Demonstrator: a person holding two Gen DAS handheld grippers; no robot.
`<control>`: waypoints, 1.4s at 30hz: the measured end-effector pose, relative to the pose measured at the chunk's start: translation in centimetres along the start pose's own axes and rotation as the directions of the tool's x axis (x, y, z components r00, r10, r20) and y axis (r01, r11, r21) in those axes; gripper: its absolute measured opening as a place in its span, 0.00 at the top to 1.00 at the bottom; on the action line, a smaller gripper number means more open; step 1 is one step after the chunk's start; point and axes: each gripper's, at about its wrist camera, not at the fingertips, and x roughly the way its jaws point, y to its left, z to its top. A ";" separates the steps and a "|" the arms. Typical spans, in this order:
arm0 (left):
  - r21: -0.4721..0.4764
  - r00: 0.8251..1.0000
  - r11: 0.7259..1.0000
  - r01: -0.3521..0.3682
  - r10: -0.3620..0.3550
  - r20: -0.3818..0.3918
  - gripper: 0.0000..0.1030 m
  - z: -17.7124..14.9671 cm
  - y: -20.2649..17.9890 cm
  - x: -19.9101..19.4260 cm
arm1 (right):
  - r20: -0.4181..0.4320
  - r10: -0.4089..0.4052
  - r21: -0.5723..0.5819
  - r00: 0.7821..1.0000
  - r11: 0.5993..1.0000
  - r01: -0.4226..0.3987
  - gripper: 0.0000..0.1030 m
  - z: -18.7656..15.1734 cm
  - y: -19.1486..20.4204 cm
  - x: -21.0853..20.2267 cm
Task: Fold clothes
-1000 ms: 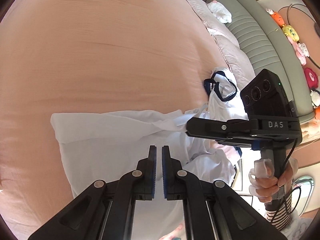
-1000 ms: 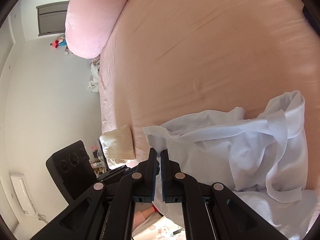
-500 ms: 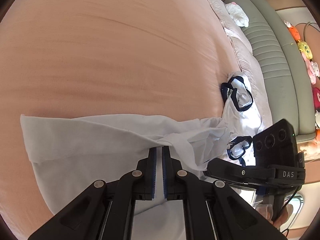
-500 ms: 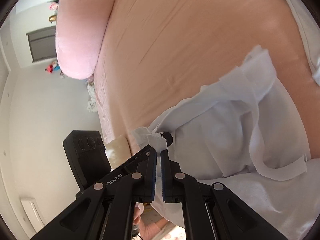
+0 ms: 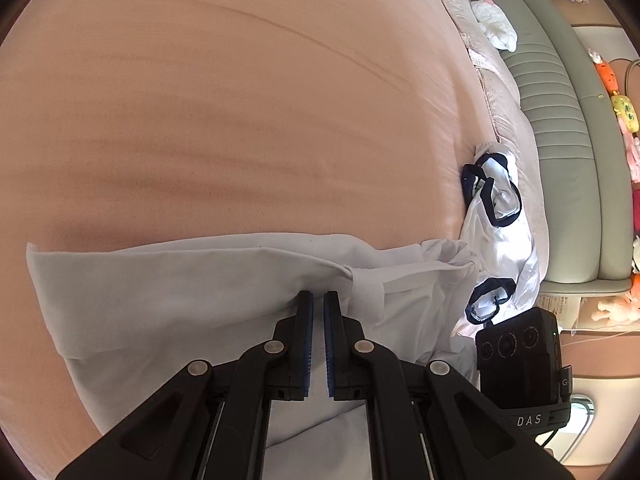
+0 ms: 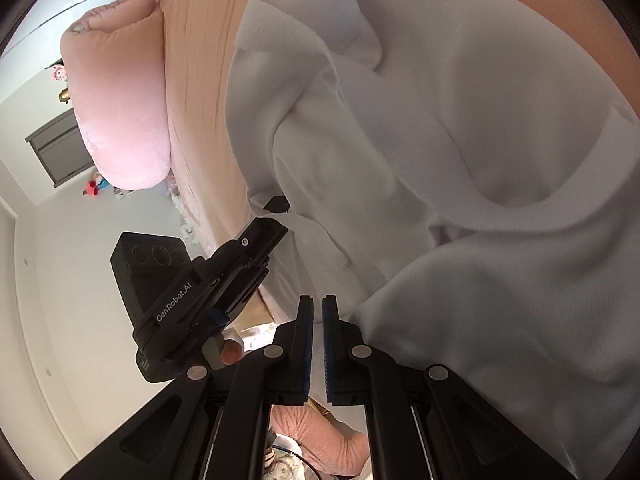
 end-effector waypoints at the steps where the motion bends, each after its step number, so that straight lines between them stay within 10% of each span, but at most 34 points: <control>1: 0.009 1.000 1.000 -0.012 0.012 -0.005 0.96 -0.1 -0.1 -0.1 | -0.004 -0.022 -0.031 1.000 0.999 0.022 0.98 -0.2 0.6 -0.2; 11: 0.048 0.999 0.999 0.000 -0.001 0.034 0.96 -1.6 -1.3 -3.3 | 0.113 -0.190 -0.195 0.975 0.958 0.209 0.91 -1.2 5.1 -5.1; 15: 0.058 0.998 0.998 -0.002 -0.002 0.060 0.95 -2.7 -1.8 -4.7 | 0.138 -0.195 -0.209 0.971 0.952 0.221 0.50 -2.0 5.4 -6.9; 26: 0.069 0.978 0.997 -0.030 0.015 0.206 0.94 -8.4 -3.0 -8.7 | 0.179 -0.215 -0.285 0.960 0.923 0.260 0.45 -5.8 7.5 -8.5; 28: 0.046 0.978 0.999 -0.019 0.009 0.208 0.87 -9.5 -2.9 -9.1 | 0.181 -0.227 -0.305 0.957 0.912 0.274 0.42 -6.6 7.9 -8.7; 32: 0.016 0.960 0.989 0.145 -0.144 0.239 0.33 -11.9 -2.3 -9.8 | 0.179 -0.235 -0.326 0.955 0.902 0.283 0.42 -7.9 7.8 -8.7; 36: -0.018 0.929 0.967 0.253 -0.237 0.284 0.31 -14.2 -2.1 -10.5 | 0.182 -0.235 -0.334 0.955 0.899 0.285 0.42 -9.1 7.4 -8.7; 42: -0.027 0.935 0.990 0.139 -0.123 0.332 0.31 -16.7 -1.6 -10.8 | 0.220 -0.243 -0.325 0.945 0.895 0.306 0.42 -10.3 5.9 -10.8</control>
